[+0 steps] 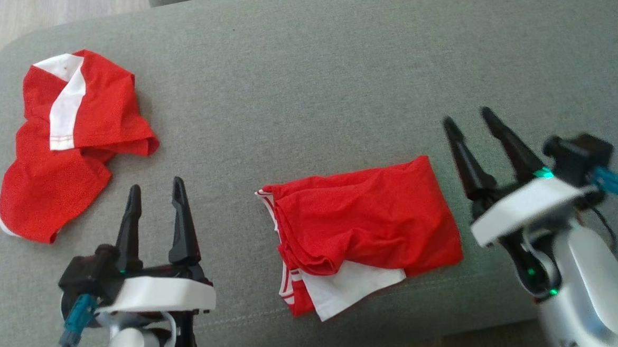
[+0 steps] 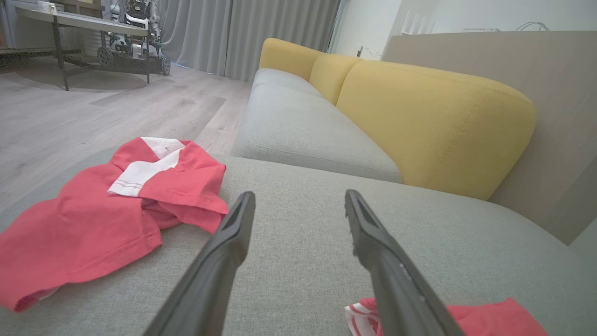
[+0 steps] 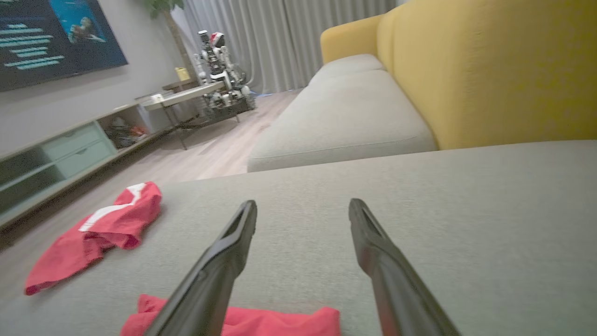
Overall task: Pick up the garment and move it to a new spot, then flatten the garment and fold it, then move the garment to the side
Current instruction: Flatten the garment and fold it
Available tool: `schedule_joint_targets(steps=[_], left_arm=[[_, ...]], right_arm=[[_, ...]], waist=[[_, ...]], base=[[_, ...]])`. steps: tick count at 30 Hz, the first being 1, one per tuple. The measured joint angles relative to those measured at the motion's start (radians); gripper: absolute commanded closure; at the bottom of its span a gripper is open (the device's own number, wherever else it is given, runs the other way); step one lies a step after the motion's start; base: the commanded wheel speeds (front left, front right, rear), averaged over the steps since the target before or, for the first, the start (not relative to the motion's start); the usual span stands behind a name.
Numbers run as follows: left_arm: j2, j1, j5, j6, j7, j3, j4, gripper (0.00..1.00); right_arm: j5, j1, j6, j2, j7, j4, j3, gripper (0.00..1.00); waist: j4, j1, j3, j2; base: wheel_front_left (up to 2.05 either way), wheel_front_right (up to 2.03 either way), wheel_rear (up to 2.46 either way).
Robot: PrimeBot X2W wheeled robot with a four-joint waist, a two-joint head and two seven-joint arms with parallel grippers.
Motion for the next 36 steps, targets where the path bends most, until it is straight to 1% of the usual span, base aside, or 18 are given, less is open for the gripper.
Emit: schedule_joint_targets(steps=[2,4,8,10,12,14,17,19,27,31,32,33,36], left_arm=[[0.0,0.0,0.0,0.0,0.0,0.008,-0.004,0.0],[0.0,0.0,0.0,-0.001,0.0,0.014,-0.005,0.0],[0.0,0.0,0.0,-0.01,0.0,0.016,-0.004,0.0],[0.0,0.0,0.0,-0.019,0.0,0.016,0.001,0.0],[0.0,0.0,0.0,-0.025,0.0,0.019,0.004,0.0],[0.0,0.001,0.005,-0.027,0.0,0.02,0.006,0.0],[0.0,0.014,0.019,-0.028,0.0,0.02,0.016,0.0],[0.0,0.021,0.019,-0.035,0.0,0.019,0.022,0.0],[0.0,0.018,0.019,-0.037,0.0,0.019,0.024,0.0],[0.0,0.017,0.019,-0.037,0.0,0.018,0.024,0.0],[0.0,0.017,0.019,-0.04,0.0,0.017,0.024,0.0],[0.0,0.016,0.019,-0.041,0.0,0.016,0.024,0.0],[0.0,0.015,0.018,-0.041,0.0,0.015,0.024,0.0]], right_arm=[[-0.064,0.037,0.0,-0.009,-0.03,-0.022,-0.025,0.0],[-0.083,0.065,0.0,-0.01,-0.067,-0.035,-0.047,0.0],[-0.201,0.1,0.0,-0.043,-0.165,-0.05,-0.039,0.0],[-0.259,0.112,0.0,-0.05,-0.193,-0.048,-0.04,0.0],[-0.313,0.125,0.0,-0.046,-0.209,-0.048,-0.053,0.0],[-0.342,0.135,0.0,-0.028,-0.217,-0.054,-0.081,0.0],[-0.358,0.147,0.0,0.01,-0.217,-0.097,-0.125,0.0],[-0.359,0.151,0.0,0.016,-0.217,-0.104,-0.13,0.0],[-0.367,0.162,0.0,0.032,-0.217,-0.107,-0.127,0.0],[-0.341,0.162,0.0,0.032,-0.217,-0.097,-0.112,0.0],[-0.337,0.162,0.0,0.031,-0.217,-0.09,-0.099,0.6],[-0.337,0.161,0.0,0.029,-0.217,-0.081,-0.079,1.0],[-0.328,0.16,0.0,0.005,-0.217,-0.045,0.009,1.0]], waist=[[-0.004,0.0,0.001,0.0],[-0.007,0.0,0.004,0.0],[-0.012,0.0,0.008,0.0],[-0.014,0.0,0.011,0.0],[-0.013,0.0,0.012,0.0],[-0.012,0.0,0.014,0.0],[-0.007,0.0,0.021,0.0],[-0.004,0.0,0.024,0.0],[0.007,0.0,0.029,0.0],[0.017,0.0,0.033,0.0],[0.02,0.0,0.035,0.0],[0.024,0.0,0.037,0.0],[0.038,0.0,0.043,0.0]], base=[[0.0,0.0,0.0],[0.0,0.0,0.0],[0.0,0.0,0.0],[0.0,0.0,0.0],[0.0,0.0,0.0],[0.0,0.0,0.0],[0.0,0.0,0.0],[0.0,0.0,0.0],[0.0,0.0,0.0],[0.0,0.0,0.0],[0.0,0.0,0.0],[0.0,0.0,0.0],[0.0,0.0,0.0]])
